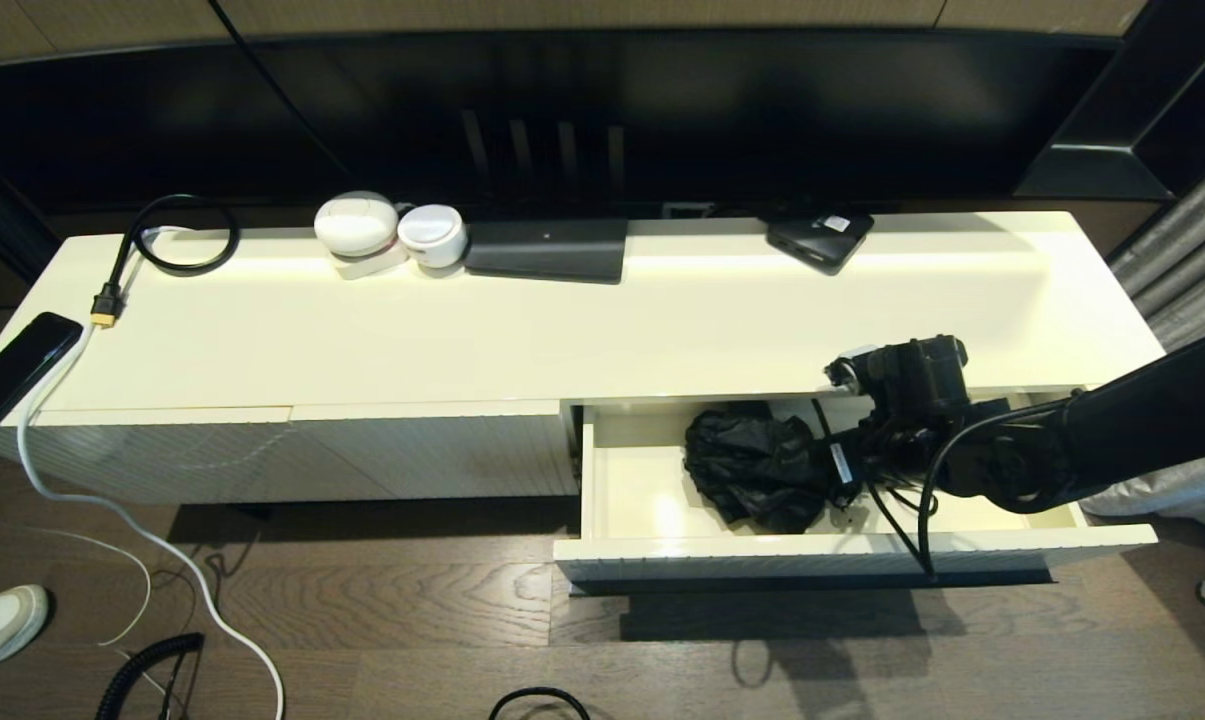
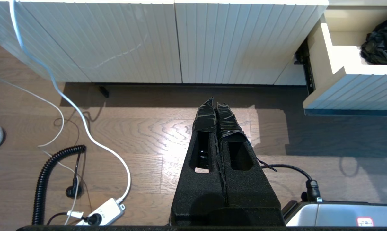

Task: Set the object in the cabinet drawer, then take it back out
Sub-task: Take the data cable out of the drawer and put it on the table

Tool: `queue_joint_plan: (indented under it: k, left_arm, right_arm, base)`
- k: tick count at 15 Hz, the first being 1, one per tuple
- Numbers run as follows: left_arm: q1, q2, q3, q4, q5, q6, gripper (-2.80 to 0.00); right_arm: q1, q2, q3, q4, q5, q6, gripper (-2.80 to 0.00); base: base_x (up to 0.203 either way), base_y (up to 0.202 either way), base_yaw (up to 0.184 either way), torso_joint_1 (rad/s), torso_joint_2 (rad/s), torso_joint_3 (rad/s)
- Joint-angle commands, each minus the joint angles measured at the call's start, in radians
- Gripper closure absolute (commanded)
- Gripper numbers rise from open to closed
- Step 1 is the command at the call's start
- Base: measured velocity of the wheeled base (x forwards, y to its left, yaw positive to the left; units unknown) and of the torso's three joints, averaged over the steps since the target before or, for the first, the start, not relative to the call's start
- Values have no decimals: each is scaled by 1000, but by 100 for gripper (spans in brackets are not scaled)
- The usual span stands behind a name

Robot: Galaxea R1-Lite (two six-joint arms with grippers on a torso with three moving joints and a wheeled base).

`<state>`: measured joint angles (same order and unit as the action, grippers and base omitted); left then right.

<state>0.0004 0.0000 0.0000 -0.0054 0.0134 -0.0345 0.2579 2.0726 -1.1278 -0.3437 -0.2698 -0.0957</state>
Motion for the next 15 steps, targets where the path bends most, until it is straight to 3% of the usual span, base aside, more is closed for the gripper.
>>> queue_joint_plan:
  k: [1, 10, 15]
  left_arm:
    - [0, 0, 1, -1, 0, -1, 0]
    - [0, 0, 1, -1, 0, -1, 0]
    - [1, 0, 0, -1, 0, -1, 0]
  right_arm:
    - [0, 9, 0, -9, 0, -6, 0]
    - [3, 0, 11, -11, 6, -13, 0]
    - [6, -99, 40, -9, 4, -32, 0]
  base:
    - [0, 0, 0, 0, 0, 0]
    - [0, 0, 0, 0, 0, 0]
    - [0, 0, 0, 0, 0, 0]
